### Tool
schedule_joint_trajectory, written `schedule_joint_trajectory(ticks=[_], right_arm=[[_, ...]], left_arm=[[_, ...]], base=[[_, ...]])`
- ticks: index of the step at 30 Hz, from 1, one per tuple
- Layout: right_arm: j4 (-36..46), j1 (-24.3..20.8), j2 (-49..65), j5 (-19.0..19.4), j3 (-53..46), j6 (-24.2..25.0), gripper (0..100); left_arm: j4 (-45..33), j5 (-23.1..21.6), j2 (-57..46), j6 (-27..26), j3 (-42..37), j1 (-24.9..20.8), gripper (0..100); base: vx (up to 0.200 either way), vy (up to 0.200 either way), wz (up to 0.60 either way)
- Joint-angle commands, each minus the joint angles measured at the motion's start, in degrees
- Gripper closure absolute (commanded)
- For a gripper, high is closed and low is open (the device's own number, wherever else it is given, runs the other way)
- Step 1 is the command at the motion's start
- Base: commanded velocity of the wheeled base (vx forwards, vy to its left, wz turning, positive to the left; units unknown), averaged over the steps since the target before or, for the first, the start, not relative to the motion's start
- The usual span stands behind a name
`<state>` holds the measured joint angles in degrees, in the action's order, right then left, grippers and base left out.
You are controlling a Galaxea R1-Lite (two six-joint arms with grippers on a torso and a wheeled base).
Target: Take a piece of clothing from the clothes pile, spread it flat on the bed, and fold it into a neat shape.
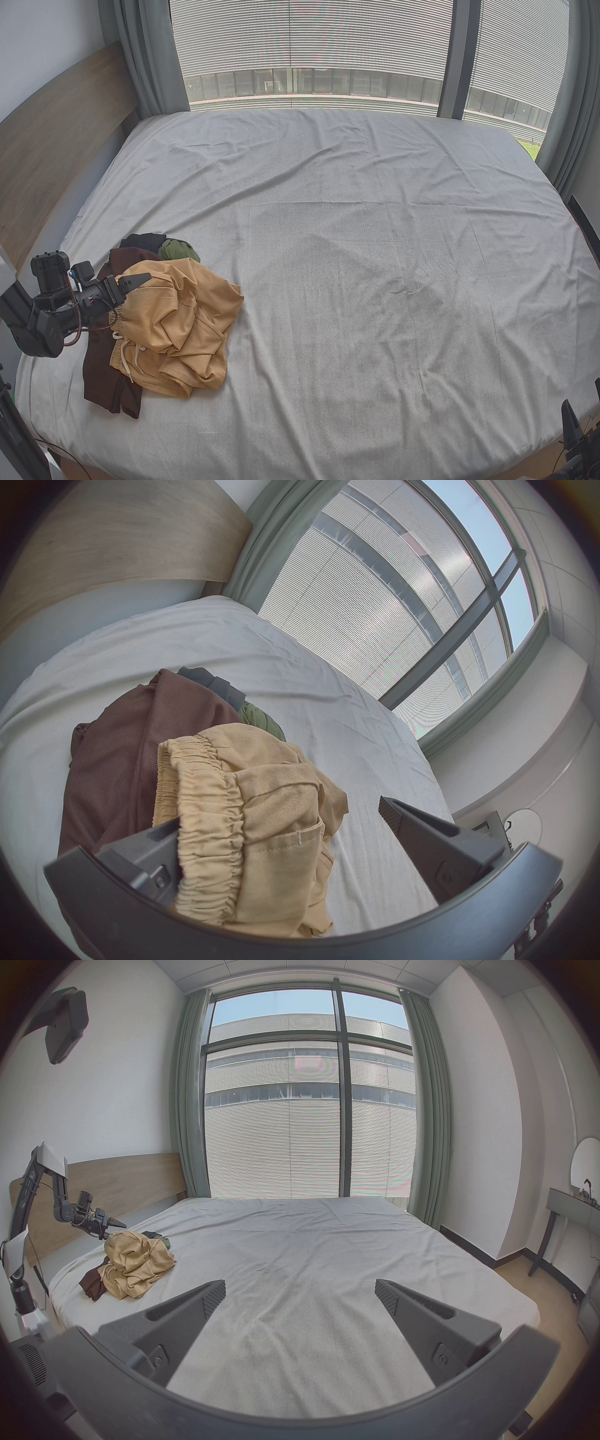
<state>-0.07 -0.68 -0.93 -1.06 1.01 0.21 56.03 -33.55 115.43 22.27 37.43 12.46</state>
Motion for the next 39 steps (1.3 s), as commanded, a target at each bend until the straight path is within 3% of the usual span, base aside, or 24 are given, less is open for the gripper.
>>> schedule_joint_trajectory(ticks=[1,2,16,21,25,39], right_arm=[[-0.01,-0.02,0.93,0.01,-1.01,0.06,0],[-0.01,-0.02,0.93,0.01,-1.01,0.06,0],[-0.01,-0.02,0.93,0.01,-1.01,0.06,0],[-0.01,-0.02,0.93,0.01,-1.01,0.06,0],[-0.01,-0.02,0.93,0.01,-1.01,-0.03,0],[-0.01,0.07,0.93,0.01,-1.01,-0.03,0]], left_arm=[[0.66,0.15,1.20,-0.04,0.02,-0.33,0],[1.36,0.24,1.55,0.05,0.02,-0.33,100],[4.44,0.06,2.87,0.84,-0.34,-1.91,100],[12.00,0.41,-0.21,6.38,-1.74,-7.10,100],[15.60,0.15,-2.49,6.64,-2.71,-10.26,100],[16.57,-1.78,-7.24,6.82,-3.85,-17.91,100]], base=[[0.000,0.000,0.00],[0.000,0.000,0.00],[0.000,0.000,0.00],[0.000,0.000,0.00],[0.000,0.000,0.00],[0.000,0.000,0.00]])
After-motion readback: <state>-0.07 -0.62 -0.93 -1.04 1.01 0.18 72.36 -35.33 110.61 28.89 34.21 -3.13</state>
